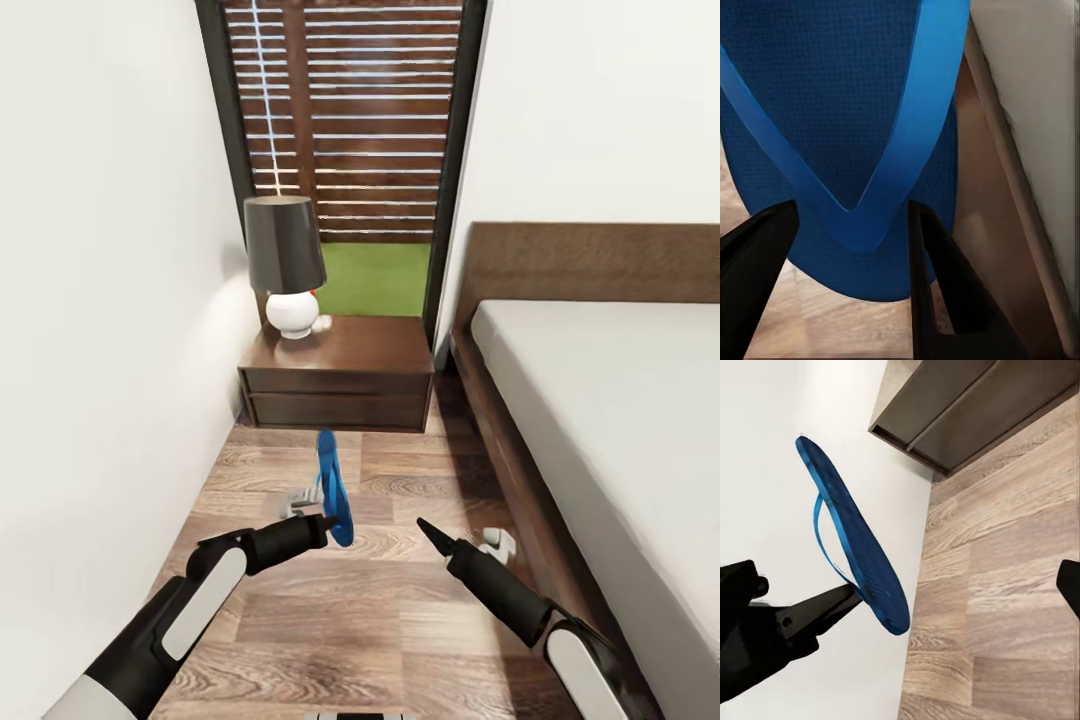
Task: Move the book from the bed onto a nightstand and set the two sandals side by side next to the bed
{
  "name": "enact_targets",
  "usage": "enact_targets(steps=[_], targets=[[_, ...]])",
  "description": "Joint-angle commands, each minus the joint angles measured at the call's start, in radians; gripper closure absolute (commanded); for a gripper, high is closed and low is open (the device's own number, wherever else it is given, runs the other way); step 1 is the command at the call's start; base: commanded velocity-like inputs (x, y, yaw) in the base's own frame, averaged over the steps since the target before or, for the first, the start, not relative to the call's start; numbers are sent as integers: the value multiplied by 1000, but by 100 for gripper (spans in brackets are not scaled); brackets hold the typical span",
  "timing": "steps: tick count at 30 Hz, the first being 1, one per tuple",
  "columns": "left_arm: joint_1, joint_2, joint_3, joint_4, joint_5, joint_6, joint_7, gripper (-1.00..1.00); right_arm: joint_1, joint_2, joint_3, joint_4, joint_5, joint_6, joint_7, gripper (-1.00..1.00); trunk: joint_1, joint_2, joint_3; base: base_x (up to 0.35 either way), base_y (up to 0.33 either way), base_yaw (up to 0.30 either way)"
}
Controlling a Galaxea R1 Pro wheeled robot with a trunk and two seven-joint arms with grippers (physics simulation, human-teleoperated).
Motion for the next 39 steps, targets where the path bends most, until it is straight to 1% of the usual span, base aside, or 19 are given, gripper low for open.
enact_targets(steps=[1, 6, 19, 20, 24, 39], targets=[[5, -5, -1, 0, -3, 3, 0, 100, -1, 0, 0, 1, -1, -2, -6, -100, -1, 0, 3, 0, 0, 0], [32, -8, -2, 0, -27, 3, 0, 100, -1, 0, 1, 3, 27, -30, -34, -100, -3, 1, 23, 0, 0, 0], [34, -9, -2, 0, -89, 3, 0, 100, -1, 0, 1, 5, 99, -103, -107, -100, -9, 4, 73, 0, 0, 0], [34, -8, -2, 0, -215, 3, 0, 100, -1, 0, 1, 5, 947, -197, -260, -100, -9, 4, 77, 0, 0, 0], [34, -9, -3, 0, -215, 3, 0, 100, -1, 0, 2, 5, 947, -197, -260, -100, -11, 6, 92, 0, 0, 0], [34, -11, -6, 0, -215, 3, 0, 100, -1, 0, 4, 5, 947, -197, -259, -100, -69, 111, 139, 0, 0, 0]])
